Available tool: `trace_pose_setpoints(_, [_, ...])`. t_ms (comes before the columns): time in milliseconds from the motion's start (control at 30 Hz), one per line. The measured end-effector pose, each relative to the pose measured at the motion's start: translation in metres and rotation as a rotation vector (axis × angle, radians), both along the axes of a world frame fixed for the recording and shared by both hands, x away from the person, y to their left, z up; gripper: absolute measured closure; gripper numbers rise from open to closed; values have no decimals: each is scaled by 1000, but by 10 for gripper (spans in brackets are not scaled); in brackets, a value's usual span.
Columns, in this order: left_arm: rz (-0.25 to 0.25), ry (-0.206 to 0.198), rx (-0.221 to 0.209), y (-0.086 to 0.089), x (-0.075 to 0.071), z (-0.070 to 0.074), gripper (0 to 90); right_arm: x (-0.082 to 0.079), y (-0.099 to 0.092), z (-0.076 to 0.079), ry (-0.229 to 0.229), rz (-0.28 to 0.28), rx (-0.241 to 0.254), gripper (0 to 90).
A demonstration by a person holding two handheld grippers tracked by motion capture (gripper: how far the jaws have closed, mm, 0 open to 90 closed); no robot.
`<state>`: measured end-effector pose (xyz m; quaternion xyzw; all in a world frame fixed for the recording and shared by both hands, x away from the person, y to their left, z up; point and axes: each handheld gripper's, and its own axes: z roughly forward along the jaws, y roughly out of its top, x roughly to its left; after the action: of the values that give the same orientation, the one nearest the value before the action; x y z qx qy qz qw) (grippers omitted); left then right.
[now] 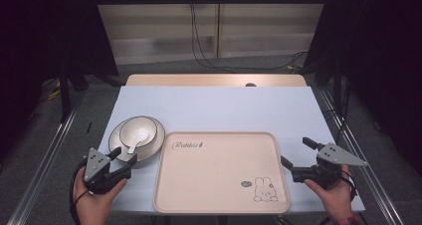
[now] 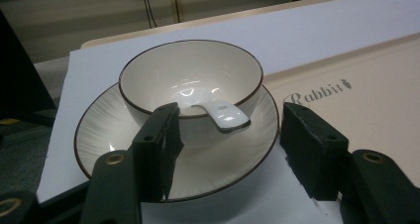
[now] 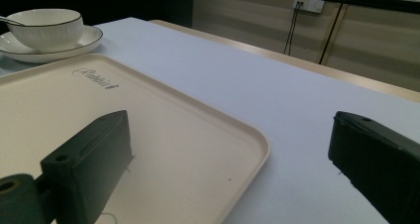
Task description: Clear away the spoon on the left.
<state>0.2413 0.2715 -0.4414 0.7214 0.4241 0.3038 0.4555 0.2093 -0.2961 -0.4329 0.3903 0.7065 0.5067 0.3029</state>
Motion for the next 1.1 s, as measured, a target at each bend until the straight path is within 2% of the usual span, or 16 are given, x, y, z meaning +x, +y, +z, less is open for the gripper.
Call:
trace_pose_setpoints(33, [1,8,-16,0,3,-2,432,0,0,0,-1,1,1,27])
trace_pose_setpoints(133, [9,16,-22,1,6,-4,487,0,0,0,0,4,1,27])
trace_pose_setpoints(167, [17,19,-42,1,7,-4,504,0,0,0,-2,0,0,28])
trace_pose_setpoints(367, [21,20,-71,0,9,-4,565,-1,0,0,2,3,1,29])
trace_pose_setpoints(633, [14,35,-86,-2,13,-5,627,-2,-1,1,-4,2,-4,30])
trace_pose_setpoints(833, [23,30,-80,-2,14,-5,673,-2,-2,0,0,12,-2,31])
trace_pose_setpoints(867, [23,30,-83,-2,14,-5,683,-3,-1,0,-1,-1,-5,31])
trace_pose_setpoints(1100, [39,27,-94,0,14,-4,703,-3,-2,0,0,8,-7,31])
